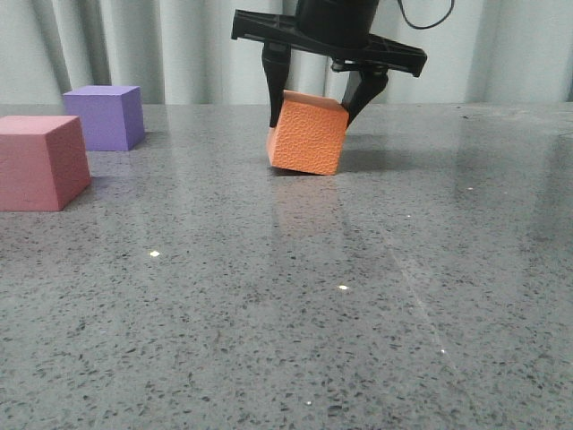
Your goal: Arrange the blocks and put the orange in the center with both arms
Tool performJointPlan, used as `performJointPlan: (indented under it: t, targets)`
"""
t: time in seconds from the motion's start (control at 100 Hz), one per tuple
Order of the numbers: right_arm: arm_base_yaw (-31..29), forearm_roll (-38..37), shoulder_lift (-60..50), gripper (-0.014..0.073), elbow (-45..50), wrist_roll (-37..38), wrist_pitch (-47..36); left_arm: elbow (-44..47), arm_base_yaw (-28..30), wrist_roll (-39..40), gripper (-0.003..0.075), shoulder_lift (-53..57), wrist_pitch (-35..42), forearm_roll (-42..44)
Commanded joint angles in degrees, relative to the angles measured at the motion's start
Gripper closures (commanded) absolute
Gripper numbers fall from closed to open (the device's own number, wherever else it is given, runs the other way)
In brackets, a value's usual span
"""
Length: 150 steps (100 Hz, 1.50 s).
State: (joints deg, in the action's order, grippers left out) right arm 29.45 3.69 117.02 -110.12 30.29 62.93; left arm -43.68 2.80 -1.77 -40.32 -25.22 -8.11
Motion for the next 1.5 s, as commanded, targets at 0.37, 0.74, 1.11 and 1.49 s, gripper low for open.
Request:
performJointPlan:
  t: [0.37,0.74,1.11,1.49]
  targets:
    - [-0.2,1.7,-3.4,-0.0004,-1.8,0.0,0.0,-2.0,0.0,-0.2,0.0060,-0.2,3.9,-0.7]
    - [-0.2,2.7,-3.7,0.0002,-1.8,-0.3,7.7,-2.0,0.0,-0.2,0.0060,-0.2,3.1,-0.7]
    - [-0.2,2.7,-11.6,0.0002,-1.8,-7.1,9.0,-2.0,0.0,-0.2,0.0060,-0.2,2.6,-0.7]
    - [0.7,2.7,-25.6,0.0002,5.8,-14.9,4.7,-2.0,0.0,-0.2,0.0060,-0.2,2.6,-0.7]
